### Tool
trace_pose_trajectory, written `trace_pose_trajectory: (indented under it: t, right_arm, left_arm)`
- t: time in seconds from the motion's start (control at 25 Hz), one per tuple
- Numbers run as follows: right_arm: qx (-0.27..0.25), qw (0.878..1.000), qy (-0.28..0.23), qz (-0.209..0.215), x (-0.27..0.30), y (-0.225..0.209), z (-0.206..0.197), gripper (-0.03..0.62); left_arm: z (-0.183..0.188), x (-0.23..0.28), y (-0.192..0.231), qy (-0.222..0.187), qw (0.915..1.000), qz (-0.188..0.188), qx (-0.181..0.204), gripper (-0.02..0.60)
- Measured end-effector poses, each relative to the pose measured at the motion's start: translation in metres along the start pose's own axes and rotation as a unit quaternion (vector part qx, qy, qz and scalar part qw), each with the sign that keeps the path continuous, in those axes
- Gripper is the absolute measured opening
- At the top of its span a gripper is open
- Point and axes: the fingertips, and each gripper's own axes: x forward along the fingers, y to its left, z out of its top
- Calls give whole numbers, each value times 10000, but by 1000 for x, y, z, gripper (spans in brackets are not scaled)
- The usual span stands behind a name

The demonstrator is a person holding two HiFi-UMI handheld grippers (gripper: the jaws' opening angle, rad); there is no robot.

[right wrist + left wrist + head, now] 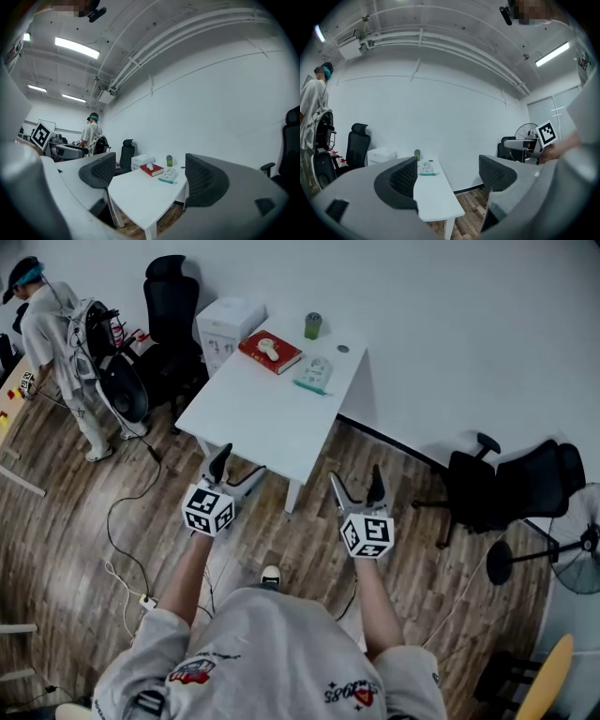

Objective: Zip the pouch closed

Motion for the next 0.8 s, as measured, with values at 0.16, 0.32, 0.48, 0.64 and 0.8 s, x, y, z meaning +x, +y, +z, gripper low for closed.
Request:
trace_pose_trajectory:
  t: [0.16, 0.32, 0.48, 0.64, 0.8]
  right_arm:
    - [-66, 9999, 54, -57, 32, -2, -4, 448]
    - [-101, 9997, 176, -123, 47, -12, -11, 446]
    - [-127, 9994, 261, -194, 59, -26, -16, 442]
    - [-66, 9994, 279, -202, 82, -44, -19, 434]
    - [-36, 9996, 281, -94, 114, -60, -29, 434]
  left_arm:
    - [-1, 28, 27, 22, 9999, -93, -81, 407]
    - [-9, 50, 33, 106, 9996, -211, -135, 407]
    - [-18, 70, 38, 197, 9992, -284, -177, 407]
    - [-21, 92, 48, 247, 9992, -258, -194, 406]
    - [-27, 115, 65, 316, 9992, -137, -222, 407]
